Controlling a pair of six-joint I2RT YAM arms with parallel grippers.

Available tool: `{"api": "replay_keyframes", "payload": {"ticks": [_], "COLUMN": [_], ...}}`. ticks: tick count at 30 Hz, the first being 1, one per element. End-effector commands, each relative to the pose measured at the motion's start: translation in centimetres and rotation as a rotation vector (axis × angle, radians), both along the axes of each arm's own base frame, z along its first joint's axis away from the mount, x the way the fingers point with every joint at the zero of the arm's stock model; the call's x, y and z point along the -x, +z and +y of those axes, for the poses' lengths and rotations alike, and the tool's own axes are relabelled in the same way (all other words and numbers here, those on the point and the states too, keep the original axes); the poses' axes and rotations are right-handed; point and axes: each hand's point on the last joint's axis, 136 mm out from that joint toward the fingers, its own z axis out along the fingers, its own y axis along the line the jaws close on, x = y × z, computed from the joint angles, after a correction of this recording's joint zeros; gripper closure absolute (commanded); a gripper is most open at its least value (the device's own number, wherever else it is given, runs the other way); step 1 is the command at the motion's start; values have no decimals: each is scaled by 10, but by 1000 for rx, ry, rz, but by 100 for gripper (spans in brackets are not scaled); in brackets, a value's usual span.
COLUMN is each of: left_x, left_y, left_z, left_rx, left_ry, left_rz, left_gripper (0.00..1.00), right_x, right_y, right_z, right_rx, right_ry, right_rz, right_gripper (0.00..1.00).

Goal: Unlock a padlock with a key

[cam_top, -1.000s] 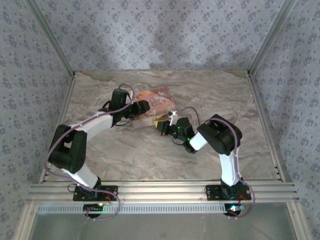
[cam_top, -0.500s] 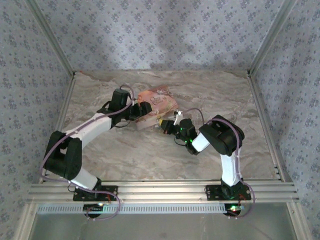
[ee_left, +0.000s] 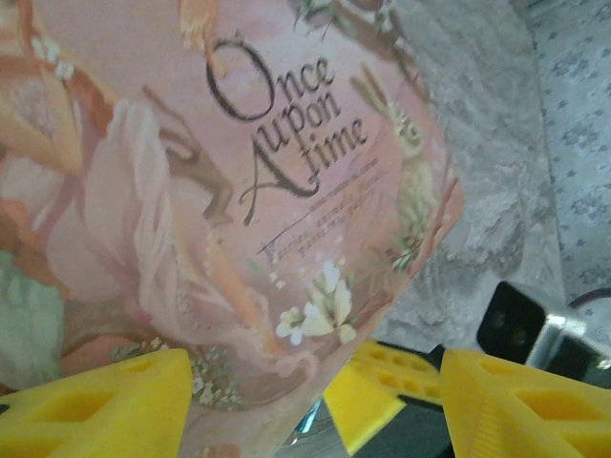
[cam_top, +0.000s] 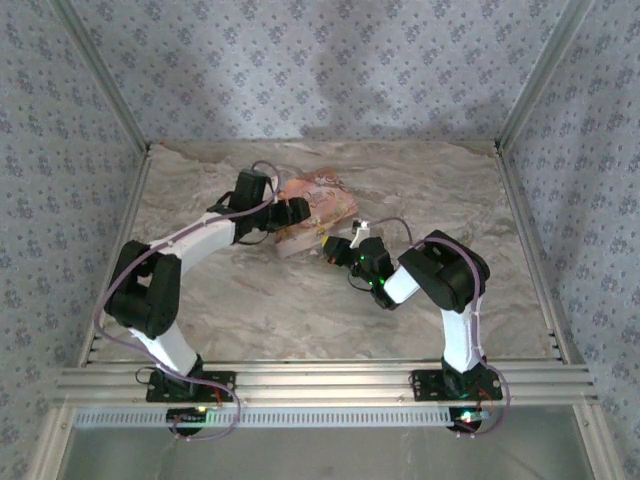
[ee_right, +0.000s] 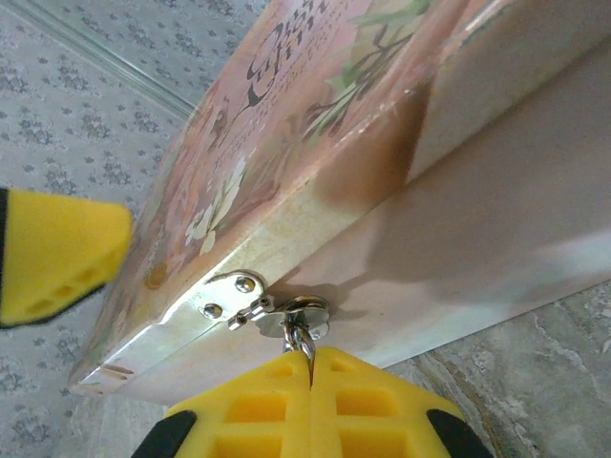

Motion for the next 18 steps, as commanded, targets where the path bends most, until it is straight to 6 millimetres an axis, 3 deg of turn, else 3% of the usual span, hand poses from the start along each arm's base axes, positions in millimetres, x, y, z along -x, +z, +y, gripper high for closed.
{"api": "replay_keyframes", "payload": {"ticks": [1,9,18], "left_x": [9,19,18], "left_y": [-11,-20,-16], "left_z": [-2,-5,-3], "left_rx": [-9,-15,-16], "left_ry": [-14,-6,18], "left_rz": [20,47,31], "left_gripper": [31,31,31], "right_x": [-12,-15,-14], "right_y": [17,20,17], "right_z": [-4,-8,-6], "right_rx": [-52,-54,-40], "right_ry": [-65,-83,-82], "right_rz": [-23,-30,-26], "right_gripper": [100,100,100]}}
